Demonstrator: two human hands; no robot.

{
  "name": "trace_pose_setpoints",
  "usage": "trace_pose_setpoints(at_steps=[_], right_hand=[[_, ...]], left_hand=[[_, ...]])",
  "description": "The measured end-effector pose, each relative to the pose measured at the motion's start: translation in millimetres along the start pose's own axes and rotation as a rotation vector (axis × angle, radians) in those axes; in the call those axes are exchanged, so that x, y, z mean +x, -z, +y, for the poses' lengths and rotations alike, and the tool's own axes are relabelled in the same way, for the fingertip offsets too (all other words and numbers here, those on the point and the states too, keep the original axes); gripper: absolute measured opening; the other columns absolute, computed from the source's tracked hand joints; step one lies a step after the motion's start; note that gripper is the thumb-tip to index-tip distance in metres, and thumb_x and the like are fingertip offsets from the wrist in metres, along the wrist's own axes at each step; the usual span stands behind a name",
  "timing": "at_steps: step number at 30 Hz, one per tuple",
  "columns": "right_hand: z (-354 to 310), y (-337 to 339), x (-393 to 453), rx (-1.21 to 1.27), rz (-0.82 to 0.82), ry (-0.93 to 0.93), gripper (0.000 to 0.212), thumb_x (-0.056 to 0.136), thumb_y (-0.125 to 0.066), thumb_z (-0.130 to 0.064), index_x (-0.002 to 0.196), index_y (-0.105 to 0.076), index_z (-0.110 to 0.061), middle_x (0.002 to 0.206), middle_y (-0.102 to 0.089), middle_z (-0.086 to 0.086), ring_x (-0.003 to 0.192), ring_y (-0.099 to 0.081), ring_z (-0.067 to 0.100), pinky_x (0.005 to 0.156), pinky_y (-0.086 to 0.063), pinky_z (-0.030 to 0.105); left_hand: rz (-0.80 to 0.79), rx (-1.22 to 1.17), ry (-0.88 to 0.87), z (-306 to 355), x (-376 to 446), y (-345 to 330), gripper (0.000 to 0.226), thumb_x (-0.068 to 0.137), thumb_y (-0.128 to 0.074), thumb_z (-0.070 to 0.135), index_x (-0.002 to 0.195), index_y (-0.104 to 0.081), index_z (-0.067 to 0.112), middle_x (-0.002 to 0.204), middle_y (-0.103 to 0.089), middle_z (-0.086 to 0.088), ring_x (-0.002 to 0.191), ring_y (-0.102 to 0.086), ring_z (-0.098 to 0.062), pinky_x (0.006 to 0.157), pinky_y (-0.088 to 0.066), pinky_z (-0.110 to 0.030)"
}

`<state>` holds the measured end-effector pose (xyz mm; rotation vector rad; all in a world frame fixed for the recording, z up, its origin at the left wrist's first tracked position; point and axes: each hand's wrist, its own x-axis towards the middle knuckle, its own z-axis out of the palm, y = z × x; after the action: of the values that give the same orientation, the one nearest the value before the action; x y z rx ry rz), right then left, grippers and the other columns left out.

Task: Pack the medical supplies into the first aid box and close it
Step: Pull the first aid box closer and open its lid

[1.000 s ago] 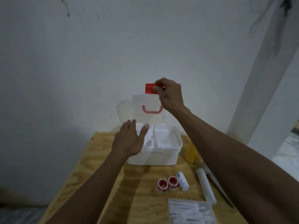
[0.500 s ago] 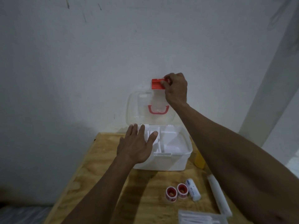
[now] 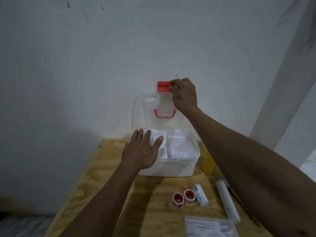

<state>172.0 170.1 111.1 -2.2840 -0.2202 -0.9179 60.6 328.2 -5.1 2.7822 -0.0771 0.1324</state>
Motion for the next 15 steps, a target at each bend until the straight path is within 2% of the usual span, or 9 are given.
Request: trace_pose_setpoints(at_steps=[5,8,12,15], right_hand=[[-3.5,18.7,-16.1,-0.020,0.003,0.005,0.034,0.096,-0.059,-0.027,0.127,-0.062,-0.015,0.125,-0.059,0.010,0.114,-0.057,0.025,0.096,-0.044,0.032],[-9.7,46.7,-45.6,0.029,-0.059,0.016,0.030,0.092,-0.064,-0.026,0.120,-0.066,-0.013,0.113,-0.066,0.008,0.098,-0.062,0.017,0.089,-0.050,0.028],[-11.9,100.2,-104.2,0.071,-0.348,0.071,0.027,0.087,-0.072,-0.025,0.112,-0.071,-0.014,0.100,-0.074,0.001,0.080,-0.065,0.003,0.071,-0.049,0.009],[-4.3,131.9,-147.5,0.065,-0.636,0.091,0.024,0.084,-0.076,-0.024,0.107,-0.074,-0.017,0.095,-0.074,-0.003,0.078,-0.067,0.001,0.073,-0.055,0.014]], left_hand=[[-0.005,-0.015,-0.013,0.2,-1.7,-0.1,0.088,0.086,-0.006,0.076,0.156,-0.016,0.024,0.166,-0.007,-0.004,0.153,0.002,-0.021,0.121,-0.013,-0.054],[0.010,-0.027,-0.012,0.0,-2.1,0.1,0.084,0.089,-0.011,0.074,0.155,-0.019,0.023,0.165,-0.010,-0.005,0.153,-0.002,-0.022,0.122,-0.012,-0.050],[0.020,-0.015,-0.039,-3.6,2.3,-1.0,0.087,0.088,-0.012,0.075,0.154,-0.023,0.020,0.164,-0.015,-0.008,0.152,-0.007,-0.025,0.122,-0.012,-0.048],[0.023,0.003,-0.041,-3.7,3.7,-0.6,0.083,0.091,-0.015,0.072,0.154,-0.024,0.018,0.164,-0.016,-0.010,0.152,-0.009,-0.027,0.122,-0.010,-0.046]])
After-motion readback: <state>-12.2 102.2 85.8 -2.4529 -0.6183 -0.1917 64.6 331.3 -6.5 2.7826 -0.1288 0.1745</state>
